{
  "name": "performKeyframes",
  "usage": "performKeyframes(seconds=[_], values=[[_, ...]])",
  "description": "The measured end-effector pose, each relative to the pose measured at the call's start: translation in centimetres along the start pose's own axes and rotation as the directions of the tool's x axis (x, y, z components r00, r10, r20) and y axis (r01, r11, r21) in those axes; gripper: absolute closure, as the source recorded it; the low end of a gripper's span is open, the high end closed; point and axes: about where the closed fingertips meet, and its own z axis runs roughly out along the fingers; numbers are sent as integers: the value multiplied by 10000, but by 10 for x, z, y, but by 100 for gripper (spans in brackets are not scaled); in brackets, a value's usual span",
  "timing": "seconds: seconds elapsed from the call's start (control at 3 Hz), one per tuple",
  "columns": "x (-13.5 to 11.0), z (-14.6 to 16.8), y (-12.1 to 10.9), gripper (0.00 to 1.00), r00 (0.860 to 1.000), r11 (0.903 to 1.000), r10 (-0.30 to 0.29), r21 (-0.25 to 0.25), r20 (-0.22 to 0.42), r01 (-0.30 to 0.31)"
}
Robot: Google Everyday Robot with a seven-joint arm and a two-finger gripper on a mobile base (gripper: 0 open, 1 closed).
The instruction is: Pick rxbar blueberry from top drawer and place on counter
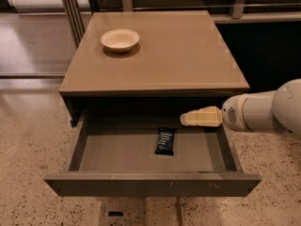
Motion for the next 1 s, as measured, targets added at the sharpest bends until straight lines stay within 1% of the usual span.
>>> performKeyframes(seconds=[0.33, 0.67, 1.0], values=[[32, 41, -7, 0, 9984, 9976, 449, 506, 337, -465], [31, 40, -7, 0, 9981, 9975, 451, 534, 410, -472], [35, 46, -9, 0, 9965, 9957, 754, 519, 355, -772]])
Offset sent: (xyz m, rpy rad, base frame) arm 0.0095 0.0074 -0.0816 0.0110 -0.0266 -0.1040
